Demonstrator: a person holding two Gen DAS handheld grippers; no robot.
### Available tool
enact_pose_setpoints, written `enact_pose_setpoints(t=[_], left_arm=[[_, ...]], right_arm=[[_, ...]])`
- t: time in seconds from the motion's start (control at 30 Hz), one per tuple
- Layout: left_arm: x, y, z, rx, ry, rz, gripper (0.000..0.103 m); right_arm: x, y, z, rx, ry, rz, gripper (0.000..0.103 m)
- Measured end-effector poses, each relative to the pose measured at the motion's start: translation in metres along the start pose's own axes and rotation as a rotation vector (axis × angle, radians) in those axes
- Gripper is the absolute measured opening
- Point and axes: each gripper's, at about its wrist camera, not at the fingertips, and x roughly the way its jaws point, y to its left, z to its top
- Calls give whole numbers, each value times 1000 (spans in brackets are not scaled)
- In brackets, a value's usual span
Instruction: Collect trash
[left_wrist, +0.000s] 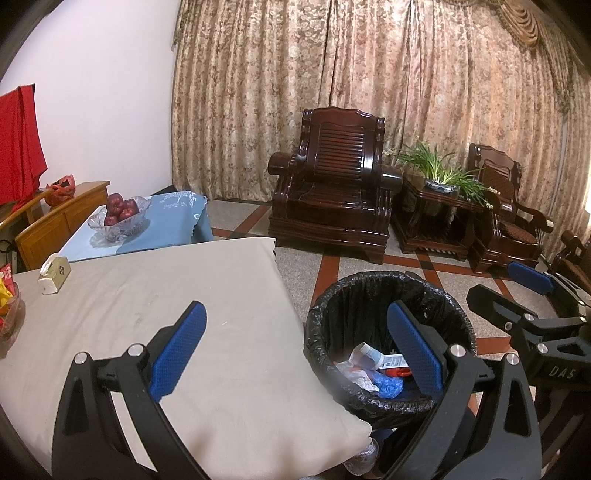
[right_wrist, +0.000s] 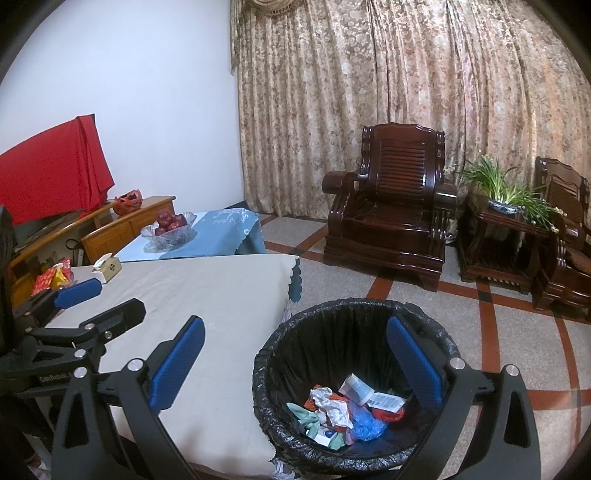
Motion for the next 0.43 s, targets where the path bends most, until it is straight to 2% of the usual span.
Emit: enact_pose_setpoints(t=[0.43], left_arm=[[0, 1, 1, 2, 2, 2, 96]], right_arm=[[1, 1, -1, 0, 1, 1, 97]])
